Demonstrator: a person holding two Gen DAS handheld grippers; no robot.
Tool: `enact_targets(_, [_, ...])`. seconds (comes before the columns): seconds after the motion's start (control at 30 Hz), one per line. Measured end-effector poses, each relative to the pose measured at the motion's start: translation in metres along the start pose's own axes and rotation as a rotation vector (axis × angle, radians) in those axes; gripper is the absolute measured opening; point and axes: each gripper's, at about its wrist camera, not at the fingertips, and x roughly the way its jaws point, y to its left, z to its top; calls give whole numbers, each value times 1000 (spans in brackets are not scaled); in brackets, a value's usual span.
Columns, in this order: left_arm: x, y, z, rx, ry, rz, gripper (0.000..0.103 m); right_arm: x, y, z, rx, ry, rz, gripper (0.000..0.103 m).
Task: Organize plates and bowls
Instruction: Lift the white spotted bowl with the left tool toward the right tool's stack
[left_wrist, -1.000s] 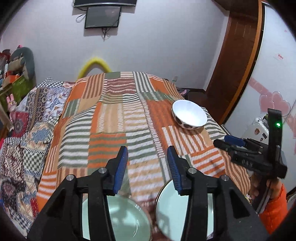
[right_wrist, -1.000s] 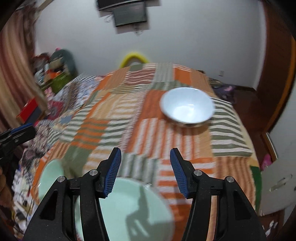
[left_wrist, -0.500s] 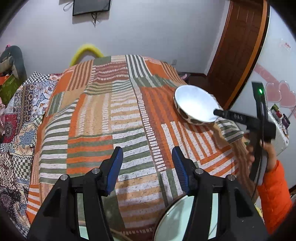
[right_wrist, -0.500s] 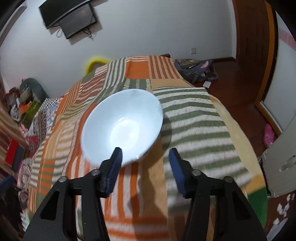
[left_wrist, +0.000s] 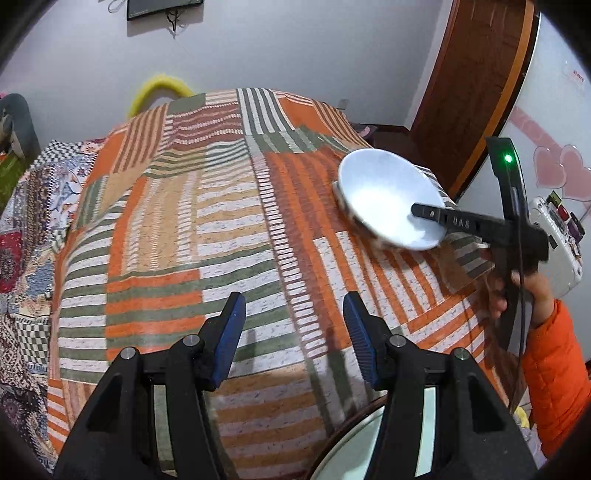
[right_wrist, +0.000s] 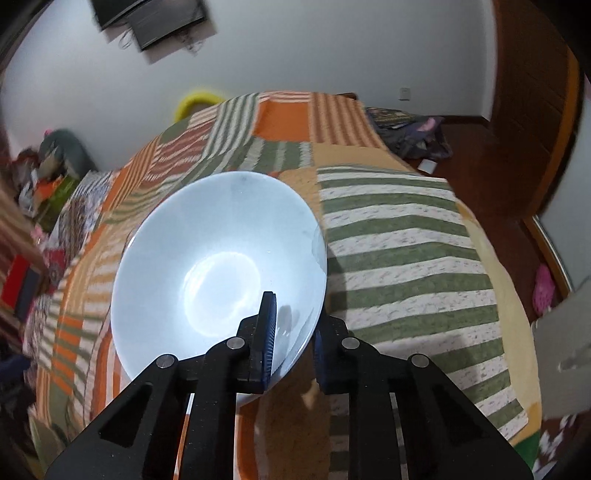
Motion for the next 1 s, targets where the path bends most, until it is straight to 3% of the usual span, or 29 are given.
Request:
enact_targets(0.3, [34,-8,15,-47,65,-58,55,-18,20,-37,-81,55,97,16])
enact_targets(0.47, [48,-20,17,-21,77,-66,52,-21,30,-48,-90,65,128,16])
enact_targets(0.6, [58,-24,15,-5,104,-77,23,-21,33,-48,-68,68,146,16])
enact_targets(0.63, [60,-25,14,-2,105,-68,20,-18,33,-46,-65,67,142,16])
enact_targets(0.8, [58,-22,12,2,101,-60,12,-17,35,-45,-40,72,131,16])
enact_targets(1.0, [44,-19,7,-14,91,-62,12,-27,43,-49,-33,63,126,16])
